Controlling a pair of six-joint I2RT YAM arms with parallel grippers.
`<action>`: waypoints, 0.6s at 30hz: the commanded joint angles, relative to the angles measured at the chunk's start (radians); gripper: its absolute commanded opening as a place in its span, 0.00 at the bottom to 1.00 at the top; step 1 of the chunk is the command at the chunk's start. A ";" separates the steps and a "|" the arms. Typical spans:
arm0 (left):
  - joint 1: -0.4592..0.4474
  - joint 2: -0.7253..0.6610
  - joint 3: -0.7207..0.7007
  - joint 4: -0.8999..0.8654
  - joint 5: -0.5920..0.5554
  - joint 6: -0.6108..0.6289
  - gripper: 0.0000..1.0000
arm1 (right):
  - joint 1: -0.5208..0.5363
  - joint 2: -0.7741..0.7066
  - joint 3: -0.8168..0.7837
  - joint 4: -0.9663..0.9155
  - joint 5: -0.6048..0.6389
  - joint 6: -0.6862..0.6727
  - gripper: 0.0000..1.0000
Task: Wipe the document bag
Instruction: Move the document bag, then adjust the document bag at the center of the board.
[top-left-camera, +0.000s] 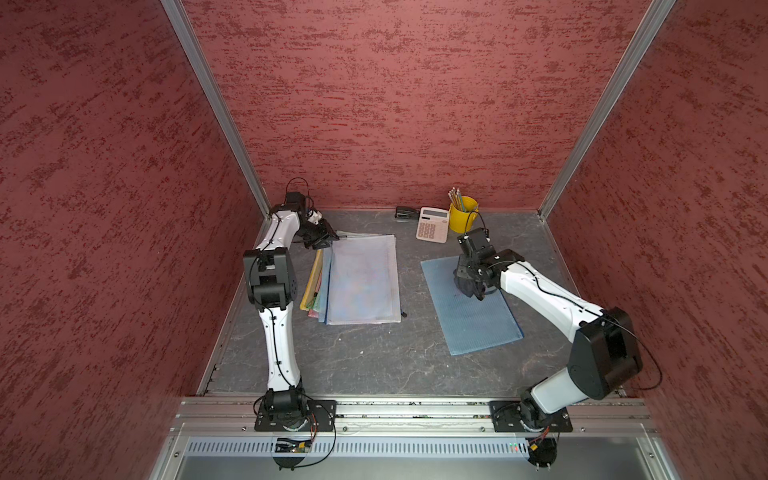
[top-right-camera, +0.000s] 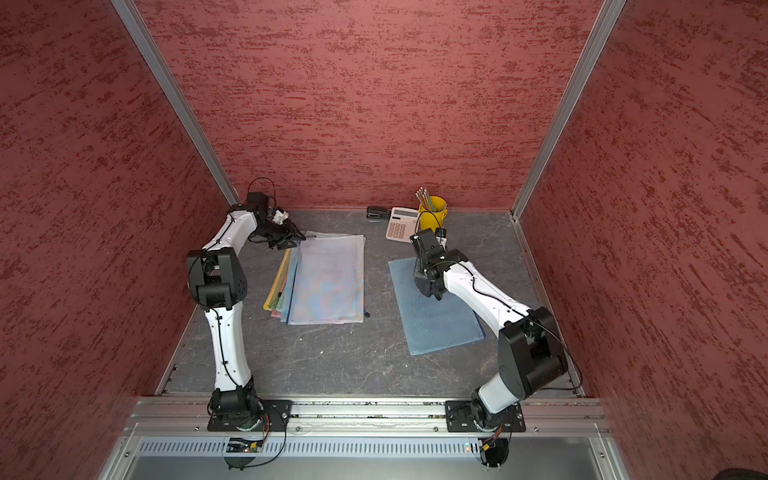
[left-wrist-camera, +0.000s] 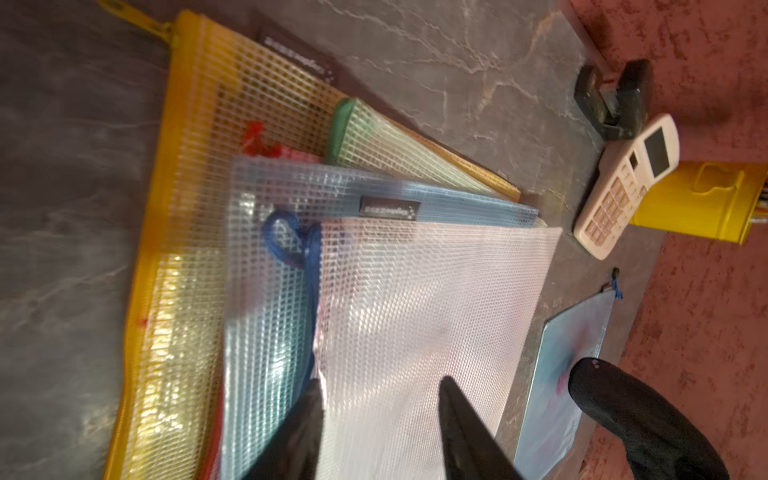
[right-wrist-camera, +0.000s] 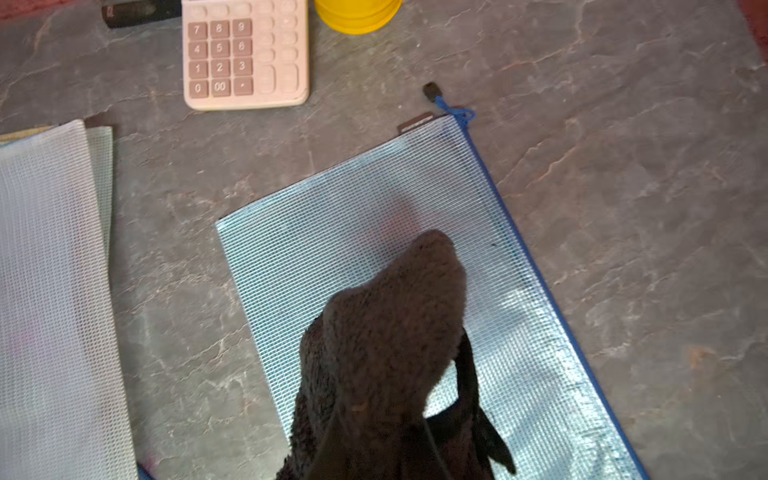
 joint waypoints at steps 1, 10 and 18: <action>-0.034 -0.096 -0.021 -0.026 -0.066 0.004 0.56 | -0.071 -0.078 0.002 0.059 -0.002 -0.065 0.00; -0.284 -0.290 -0.148 0.015 -0.061 -0.142 0.62 | -0.254 -0.106 -0.068 0.184 0.062 -0.151 0.00; -0.564 -0.233 -0.302 0.283 0.075 -0.406 0.63 | -0.339 -0.005 -0.200 0.342 -0.161 -0.125 0.00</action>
